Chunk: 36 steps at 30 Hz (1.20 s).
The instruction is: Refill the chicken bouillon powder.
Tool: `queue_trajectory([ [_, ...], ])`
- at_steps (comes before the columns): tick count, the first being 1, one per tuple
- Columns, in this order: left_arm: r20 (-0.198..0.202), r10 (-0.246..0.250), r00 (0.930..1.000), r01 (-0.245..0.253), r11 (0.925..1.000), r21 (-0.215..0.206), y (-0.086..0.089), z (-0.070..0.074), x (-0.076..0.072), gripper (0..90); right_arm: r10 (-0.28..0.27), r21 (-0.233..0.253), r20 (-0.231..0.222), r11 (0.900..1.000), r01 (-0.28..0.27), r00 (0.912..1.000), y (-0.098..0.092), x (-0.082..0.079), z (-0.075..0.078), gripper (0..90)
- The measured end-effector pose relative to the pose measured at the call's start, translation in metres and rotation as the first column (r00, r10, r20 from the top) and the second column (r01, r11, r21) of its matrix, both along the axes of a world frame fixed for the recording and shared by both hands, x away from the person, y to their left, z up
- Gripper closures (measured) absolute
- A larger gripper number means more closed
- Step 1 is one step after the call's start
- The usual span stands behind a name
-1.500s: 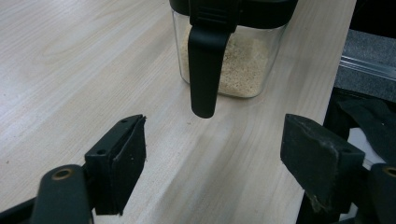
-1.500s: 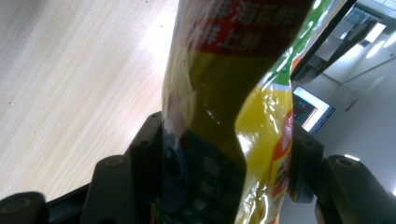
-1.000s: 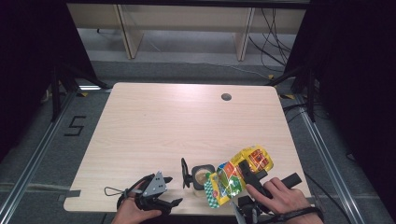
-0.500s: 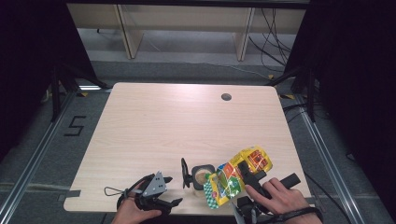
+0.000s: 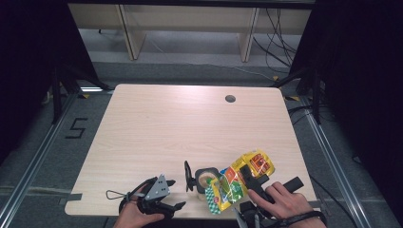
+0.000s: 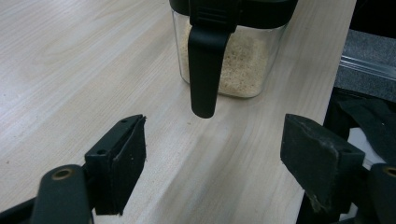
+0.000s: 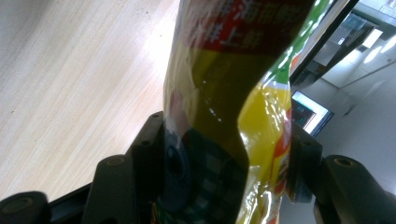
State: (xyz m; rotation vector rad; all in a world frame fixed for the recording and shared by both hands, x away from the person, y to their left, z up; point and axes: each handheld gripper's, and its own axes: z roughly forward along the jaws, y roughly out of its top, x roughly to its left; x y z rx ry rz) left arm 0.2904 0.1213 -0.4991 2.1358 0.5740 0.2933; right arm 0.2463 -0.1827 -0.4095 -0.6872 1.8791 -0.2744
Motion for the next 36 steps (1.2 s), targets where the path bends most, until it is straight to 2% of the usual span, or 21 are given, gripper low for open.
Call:
queue_trajectory([
  [2,-0.005,0.005,1.0000,-0.005,0.9999,-0.016,-0.0010,-0.0006,-0.0006,22.2,-0.003,-0.004,0.007,1.000,0.003,1.0000,-0.0012,0.0002,0.0015,45.4],
  [3,0.000,-0.001,1.0000,0.001,1.0000,0.002,-0.0002,-0.0002,0.0001,22.2,-0.002,-0.001,0.008,1.000,0.002,1.0000,-0.0015,0.0006,0.0020,45.6],
  [4,0.001,-0.001,1.0000,0.001,1.0000,0.002,-0.0002,-0.0002,0.0001,22.2,0.025,-0.008,0.011,1.000,-0.025,0.9996,-0.0013,0.0021,0.0029,45.7],
  [7,-0.003,-0.005,1.0000,0.005,1.0000,0.003,-0.0001,0.0000,0.0003,22.2,0.029,-0.010,0.009,1.000,-0.029,0.9995,-0.0015,0.0025,0.0029,46.0],
  [8,-0.002,-0.004,1.0000,0.004,1.0000,0.003,-0.0001,0.0000,0.0003,22.2,0.000,0.010,0.014,1.000,0.000,0.9999,-0.0031,0.0011,0.0018,46.1],
  [9,-0.002,-0.004,1.0000,0.004,1.0000,0.003,-0.0001,0.0000,0.0003,22.2,0.000,0.010,0.014,1.000,0.000,0.9999,-0.0031,0.0011,0.0018,46.1],
  [10,0.001,-0.001,1.0000,0.001,1.0000,0.002,-0.0001,-0.0001,0.0001,22.2,0.034,-0.016,0.015,0.999,-0.034,0.9993,-0.0010,0.0023,0.0038,46.3],
  [11,-0.006,-0.005,1.0000,0.005,1.0000,-0.002,-0.0003,-0.0002,0.0002,22.2,0.034,-0.014,0.012,0.999,-0.034,0.9993,-0.0005,0.0026,0.0041,46.4],
  [14,0.006,-0.009,0.9999,0.009,0.9999,0.006,0.0001,0.0002,0.0005,22.2,0.039,0.004,0.003,0.999,-0.039,0.9993,-0.0004,0.0028,0.0027,47.2],
  [15,-0.001,-0.002,1.0000,0.002,1.0000,0.003,-0.0001,0.0000,0.0000,22.2,0.038,0.008,-0.002,0.999,-0.038,0.9993,-0.0005,0.0034,0.0024,47.3],
  [17,0.001,-0.001,1.0000,0.001,1.0000,0.003,-0.0001,0.0000,0.0001,22.2,-0.006,0.042,0.001,0.999,0.006,1.0000,-0.0039,0.0016,-0.0002,47.4],
  [18,0.001,-0.001,1.0000,0.001,1.0000,0.003,0.0000,0.0000,0.0001,22.2,0.036,0.008,0.001,0.999,-0.036,0.9994,-0.0020,0.0040,0.0021,47.5],
  [20,0.001,-0.001,1.0000,0.001,1.0000,0.003,0.0000,0.0000,0.0001,22.2,0.029,0.010,0.006,1.000,-0.029,0.9996,-0.0026,0.0037,0.0031,47.9],
  [21,-0.002,-0.004,1.0000,0.004,1.0000,0.002,-0.0001,-0.0001,0.0003,22.2,0.000,0.028,0.001,1.000,0.000,1.0000,-0.0044,0.0025,0.0028,48.1],
  [22,-0.005,-0.005,1.0000,0.005,1.0000,-0.002,-0.0003,-0.0002,0.0000,22.2,0.031,0.016,0.001,0.999,-0.031,0.9995,-0.0031,0.0042,0.0041,48.3],
  [24,-0.004,-0.005,1.0000,0.005,1.0000,0.002,-0.0001,-0.0001,0.0003,22.2,0.031,0.012,0.009,0.999,-0.031,0.9995,-0.0039,0.0040,0.0050,48.5],
  [25,-0.003,-0.004,1.0000,0.004,1.0000,0.003,-0.0001,-0.0001,0.0003,22.2,-0.009,0.034,0.013,0.999,0.008,0.9999,-0.0063,0.0020,0.0039,48.6],
  [30,-0.005,-0.004,1.0000,0.004,1.0000,0.000,-0.0004,-0.0002,0.0002,22.2,-0.018,0.066,0.004,0.998,0.017,0.9998,-0.0069,0.0020,0.0023,49.1],
  [32,-0.004,-0.005,1.0000,0.005,1.0000,0.002,-0.0003,-0.0003,0.0003,22.2,0.031,0.038,0.004,0.999,-0.031,0.9995,-0.0048,0.0051,0.0034,49.3],
  [35,-0.004,-0.005,1.0000,0.005,1.0000,0.001,-0.0003,-0.0002,0.0002,22.2,0.034,0.050,-0.002,0.998,-0.034,0.9994,-0.0053,0.0069,0.0022,49.5],
  [36,-0.004,-0.006,1.0000,0.006,1.0000,0.002,0.0000,-0.0001,0.0004,22.2,-0.013,0.088,-0.005,0.996,0.013,0.9999,-0.0084,0.0055,-0.0011,49.7],
])
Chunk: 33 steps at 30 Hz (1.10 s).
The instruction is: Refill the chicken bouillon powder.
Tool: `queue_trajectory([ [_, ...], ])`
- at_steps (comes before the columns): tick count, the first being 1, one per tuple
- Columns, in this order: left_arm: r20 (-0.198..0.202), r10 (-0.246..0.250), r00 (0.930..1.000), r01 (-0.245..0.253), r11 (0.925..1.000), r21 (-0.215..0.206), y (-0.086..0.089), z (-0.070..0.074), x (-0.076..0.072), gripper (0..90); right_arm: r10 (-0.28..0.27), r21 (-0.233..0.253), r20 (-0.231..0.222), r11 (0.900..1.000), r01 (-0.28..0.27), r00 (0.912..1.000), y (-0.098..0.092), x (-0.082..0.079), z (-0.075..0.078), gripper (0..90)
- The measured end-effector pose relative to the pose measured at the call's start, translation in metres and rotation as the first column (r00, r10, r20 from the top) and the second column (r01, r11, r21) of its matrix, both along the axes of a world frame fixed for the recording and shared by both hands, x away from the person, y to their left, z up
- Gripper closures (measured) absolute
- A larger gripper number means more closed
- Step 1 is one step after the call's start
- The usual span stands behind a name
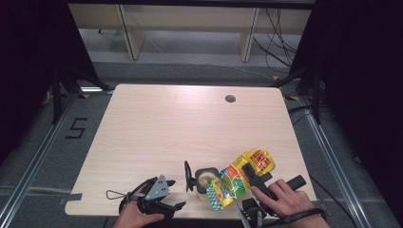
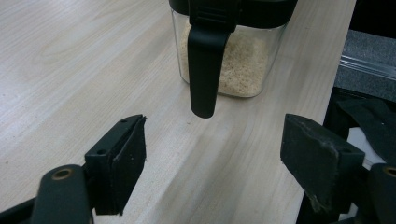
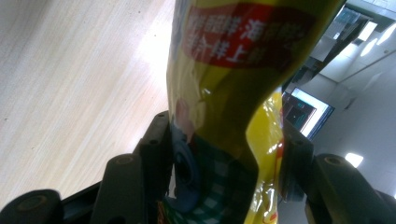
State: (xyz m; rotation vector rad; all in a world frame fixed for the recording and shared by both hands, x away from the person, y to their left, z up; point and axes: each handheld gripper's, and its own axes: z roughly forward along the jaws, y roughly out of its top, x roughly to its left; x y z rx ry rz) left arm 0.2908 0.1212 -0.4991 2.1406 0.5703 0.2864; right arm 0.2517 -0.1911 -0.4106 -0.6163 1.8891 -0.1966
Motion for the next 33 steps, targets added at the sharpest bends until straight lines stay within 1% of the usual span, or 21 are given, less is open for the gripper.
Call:
queue_trajectory([
  [1,-0.004,0.002,1.0000,-0.002,1.0000,-0.008,-0.0004,-0.0002,-0.0003,22.2,-0.001,0.003,-0.001,1.000,0.001,1.0000,-0.0003,-0.0001,-0.0002,49.8],
  [2,-0.001,0.000,1.0000,0.000,1.0000,0.000,0.0000,-0.0001,0.0002,22.2,0.025,-0.029,-0.009,0.999,-0.026,0.9996,0.0020,0.0016,0.0026,49.8],
  [4,-0.001,0.000,1.0000,0.000,1.0000,0.000,-0.0001,-0.0001,0.0001,22.2,0.028,-0.039,-0.006,0.999,-0.028,0.9996,0.0024,0.0016,0.0042,49.9],
  [5,-0.002,0.001,1.0000,-0.001,1.0000,-0.007,-0.0005,-0.0003,-0.0003,22.2,0.025,-0.023,0.012,0.999,-0.025,0.9996,0.0017,0.0008,0.0045,49.9],
  [6,-0.002,0.001,1.0000,-0.001,1.0000,-0.007,-0.0005,-0.0003,-0.0003,22.2,0.025,-0.023,0.012,0.999,-0.025,0.9996,0.0017,0.0008,0.0045,49.9],
  [7,0.000,0.000,1.0000,0.000,1.0000,0.000,-0.0002,-0.0001,-0.0001,22.1,0.002,-0.017,-0.009,1.000,-0.002,1.0000,-0.0001,0.0022,0.0033,50.0],
  [8,-0.002,0.001,1.0000,-0.001,1.0000,-0.006,-0.0006,-0.0003,-0.0004,22.2,0.019,-0.028,-0.010,0.999,-0.019,0.9998,0.0003,0.0036,0.0038,50.0],
  [11,0.000,0.001,1.0000,-0.001,1.0000,-0.001,-0.0002,-0.0002,-0.0001,22.1,0.024,-0.021,-0.009,1.000,-0.024,0.9997,-0.0009,0.0057,0.0029,50.0],
  [12,0.000,0.001,1.0000,-0.001,1.0000,0.000,-0.0002,-0.0003,0.0000,22.2,0.036,-0.015,-0.006,0.999,-0.036,0.9993,-0.0018,0.0071,0.0023,50.1],
  [15,0.000,0.001,1.0000,-0.001,1.0000,0.001,-0.0002,-0.0002,0.0000,22.2,0.024,0.006,-0.020,1.000,-0.023,0.9995,-0.0036,0.0072,0.0019,50.2],
  [18,0.000,0.001,1.0000,-0.001,1.0000,0.001,-0.0002,-0.0002,0.0000,22.2,0.023,0.006,-0.019,1.000,-0.023,0.9995,-0.0038,0.0071,0.0025,50.3],
  [19,-0.002,0.002,1.0000,-0.002,1.0000,-0.007,-0.0005,-0.0003,-0.0004,22.2,0.023,0.010,-0.019,1.000,-0.023,0.9995,-0.0039,0.0071,0.0023,50.4],
  [20,0.002,0.000,1.0000,0.000,1.0000,0.001,0.0000,-0.0001,0.0000,22.2,0.033,-0.002,-0.019,0.999,-0.033,0.9993,-0.0033,0.0077,0.0031,50.4],
  [23,0.000,0.001,1.0000,-0.001,1.0000,-0.001,-0.0002,-0.0002,-0.0001,22.2,0.034,-0.003,-0.017,0.999,-0.034,0.9993,-0.0029,0.0073,0.0033,50.4],
  [24,-0.002,0.002,1.0000,-0.002,1.0000,-0.006,-0.0005,-0.0003,-0.0004,22.2,0.025,0.009,-0.023,1.000,-0.025,0.9994,-0.0030,0.0070,0.0027,50.4],
  [26,-0.002,0.001,1.0000,-0.001,1.0000,-0.006,-0.0005,-0.0003,-0.0004,22.2,0.023,0.010,-0.021,1.000,-0.023,0.9995,-0.0033,0.0069,0.0024,50.5],
  [27,-0.002,0.001,1.0000,-0.001,1.0000,-0.006,-0.0005,-0.0003,-0.0004,22.2,0.030,-0.001,-0.023,1.000,-0.030,0.9993,-0.0030,0.0075,0.0034,50.5],
  [29,-0.003,0.001,1.0000,-0.001,1.0000,-0.006,-0.0005,-0.0003,-0.0003,22.2,0.032,-0.003,-0.020,0.999,-0.032,0.9993,-0.0030,0.0076,0.0034,50.5],
  [31,0.001,-0.007,1.0000,0.007,0.9999,0.009,0.0003,0.0002,0.0000,22.2,0.022,0.010,-0.014,1.000,-0.022,0.9996,-0.0037,0.0067,0.0022,50.5],
  [32,-0.002,0.001,1.0000,-0.001,1.0000,-0.006,-0.0006,-0.0003,-0.0004,22.1,0.024,0.011,-0.018,1.000,-0.023,0.9996,-0.0034,0.0070,0.0022,50.5],
  [33,-0.002,0.001,1.0000,-0.001,1.0000,-0.006,-0.0006,-0.0003,-0.0004,22.2,0.024,0.011,-0.018,1.000,-0.023,0.9996,-0.0034,0.0070,0.0022,50.5],
])
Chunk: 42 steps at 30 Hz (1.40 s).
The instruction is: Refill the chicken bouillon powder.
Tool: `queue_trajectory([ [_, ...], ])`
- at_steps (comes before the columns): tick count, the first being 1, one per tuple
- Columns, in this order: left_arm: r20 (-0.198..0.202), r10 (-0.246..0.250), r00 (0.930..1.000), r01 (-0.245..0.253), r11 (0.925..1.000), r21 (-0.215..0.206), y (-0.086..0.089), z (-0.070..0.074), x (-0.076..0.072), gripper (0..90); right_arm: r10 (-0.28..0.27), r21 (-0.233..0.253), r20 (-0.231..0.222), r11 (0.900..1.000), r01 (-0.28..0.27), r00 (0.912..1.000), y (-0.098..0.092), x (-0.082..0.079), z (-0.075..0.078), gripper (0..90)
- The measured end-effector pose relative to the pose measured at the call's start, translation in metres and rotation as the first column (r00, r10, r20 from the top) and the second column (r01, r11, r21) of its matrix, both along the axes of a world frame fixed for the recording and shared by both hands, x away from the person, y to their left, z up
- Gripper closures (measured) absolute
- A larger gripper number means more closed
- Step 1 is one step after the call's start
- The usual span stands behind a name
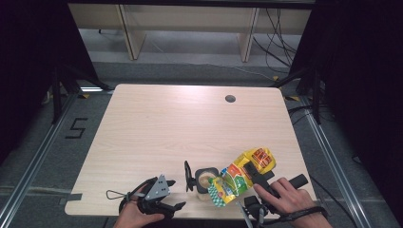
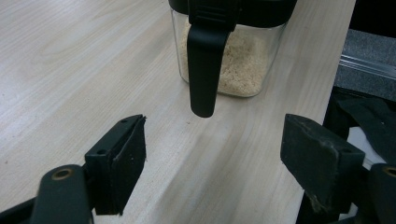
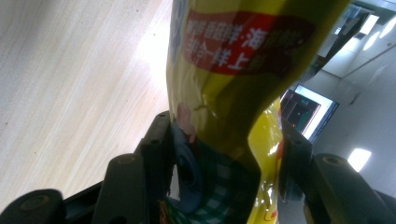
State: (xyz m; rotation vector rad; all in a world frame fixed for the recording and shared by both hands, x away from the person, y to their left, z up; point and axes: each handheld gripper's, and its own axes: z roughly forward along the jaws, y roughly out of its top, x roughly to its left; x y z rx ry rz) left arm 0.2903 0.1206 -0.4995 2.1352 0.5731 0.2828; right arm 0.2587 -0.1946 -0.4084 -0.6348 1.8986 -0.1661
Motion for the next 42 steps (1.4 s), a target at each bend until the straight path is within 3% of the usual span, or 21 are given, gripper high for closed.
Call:
queue_trajectory([
  [5,0.002,-0.009,1.0000,0.009,0.9997,0.023,0.0011,0.0005,0.0008,22.2,0.010,-0.009,-0.002,1.000,-0.010,0.9999,0.0000,0.0008,0.0019,50.5],
  [11,0.007,-0.011,0.9999,0.011,0.9996,0.026,0.0014,0.0008,0.0010,22.2,0.007,-0.008,-0.007,1.000,-0.007,1.0000,0.0002,0.0010,0.0013,50.6],
  [12,0.001,-0.001,1.0000,0.001,1.0000,0.006,0.0002,0.0000,0.0002,22.2,0.007,-0.007,-0.007,1.000,-0.007,0.9999,0.0002,0.0010,0.0012,50.6],
  [13,0.007,-0.010,0.9999,0.010,0.9996,0.025,0.0014,0.0007,0.0009,22.2,0.008,-0.008,-0.005,1.000,-0.008,1.0000,0.0001,0.0009,0.0012,50.6],
  [17,0.004,-0.004,1.0000,0.004,0.9996,0.028,0.0012,0.0009,0.0003,22.2,0.007,-0.008,-0.004,1.000,-0.007,1.0000,0.0002,0.0008,0.0015,50.6],
  [21,-0.001,0.000,1.0000,0.000,1.0000,0.000,0.0000,0.0000,0.0000,22.1,0.006,-0.007,-0.011,1.000,-0.006,0.9999,0.0001,0.0012,0.0017,50.6],
  [23,0.007,-0.010,0.9999,0.010,0.9996,0.026,0.0014,0.0008,0.0009,22.2,0.007,-0.007,-0.008,1.000,-0.007,0.9999,0.0001,0.0010,0.0016,50.5],
  [28,0.007,-0.009,0.9999,0.009,0.9996,0.026,0.0014,0.0008,0.0010,22.2,0.007,-0.007,-0.011,1.000,-0.007,0.9999,0.0000,0.0013,0.0017,50.6],
  [31,0.000,0.000,1.0000,0.000,1.0000,0.000,0.0001,0.0001,0.0000,22.2,0.004,0.008,-0.012,1.000,-0.004,0.9999,-0.0004,0.0014,0.0008,50.6],
  [34,0.003,-0.009,1.0000,0.009,0.9998,0.016,0.0010,0.0006,0.0005,22.2,0.004,0.007,-0.012,1.000,-0.004,0.9999,-0.0005,0.0015,0.0009,50.6],
  [42,0.002,-0.001,1.0000,0.001,1.0000,0.006,0.0003,0.0001,0.0004,22.1,0.005,0.008,-0.013,1.000,-0.005,0.9999,-0.0005,0.0017,0.0010,50.6],
])
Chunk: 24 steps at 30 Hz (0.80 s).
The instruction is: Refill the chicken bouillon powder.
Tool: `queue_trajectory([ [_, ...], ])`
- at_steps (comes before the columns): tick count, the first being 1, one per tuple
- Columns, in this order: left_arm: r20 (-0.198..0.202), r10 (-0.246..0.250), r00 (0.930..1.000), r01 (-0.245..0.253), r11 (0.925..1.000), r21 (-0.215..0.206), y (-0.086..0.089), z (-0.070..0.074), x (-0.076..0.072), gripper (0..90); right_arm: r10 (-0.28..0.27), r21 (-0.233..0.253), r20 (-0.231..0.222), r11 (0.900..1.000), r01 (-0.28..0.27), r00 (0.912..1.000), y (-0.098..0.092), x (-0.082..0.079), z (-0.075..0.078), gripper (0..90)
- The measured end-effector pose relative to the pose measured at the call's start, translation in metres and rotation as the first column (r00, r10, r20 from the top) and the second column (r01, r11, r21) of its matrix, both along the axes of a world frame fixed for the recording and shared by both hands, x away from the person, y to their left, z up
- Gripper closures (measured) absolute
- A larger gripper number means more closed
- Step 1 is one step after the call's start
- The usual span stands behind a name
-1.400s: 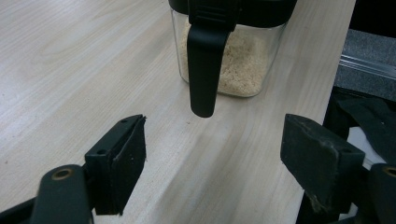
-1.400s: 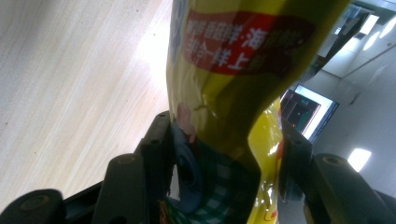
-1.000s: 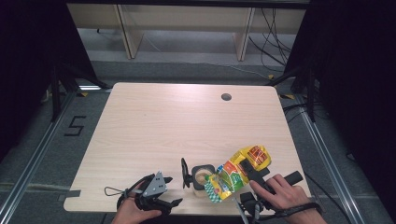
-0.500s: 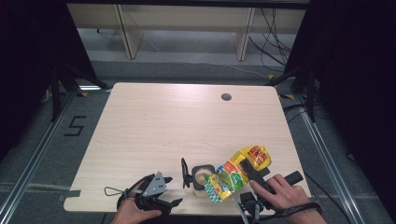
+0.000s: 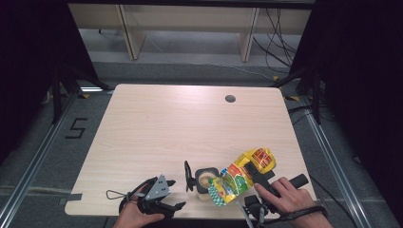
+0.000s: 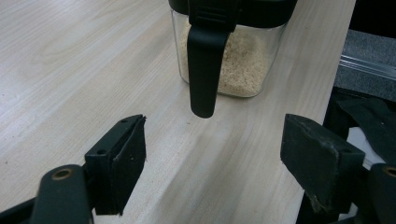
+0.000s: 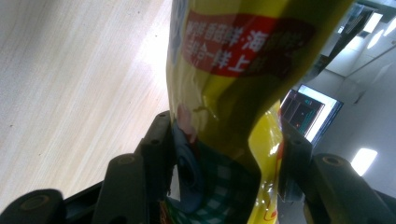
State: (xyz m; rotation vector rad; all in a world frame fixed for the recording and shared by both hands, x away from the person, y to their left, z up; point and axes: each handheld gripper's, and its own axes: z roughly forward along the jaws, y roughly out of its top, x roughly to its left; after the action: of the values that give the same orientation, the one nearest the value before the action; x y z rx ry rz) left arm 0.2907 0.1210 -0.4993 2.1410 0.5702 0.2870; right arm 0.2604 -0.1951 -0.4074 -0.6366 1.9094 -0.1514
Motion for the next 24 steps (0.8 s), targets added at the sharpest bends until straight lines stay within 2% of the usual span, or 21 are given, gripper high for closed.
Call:
queue_trajectory([
  [24,0.000,0.000,1.0000,0.000,1.0000,-0.001,0.0002,0.0003,0.0000,22.2,0.003,0.008,-0.002,1.000,-0.003,1.0000,-0.0003,0.0004,0.0003,50.7],
])
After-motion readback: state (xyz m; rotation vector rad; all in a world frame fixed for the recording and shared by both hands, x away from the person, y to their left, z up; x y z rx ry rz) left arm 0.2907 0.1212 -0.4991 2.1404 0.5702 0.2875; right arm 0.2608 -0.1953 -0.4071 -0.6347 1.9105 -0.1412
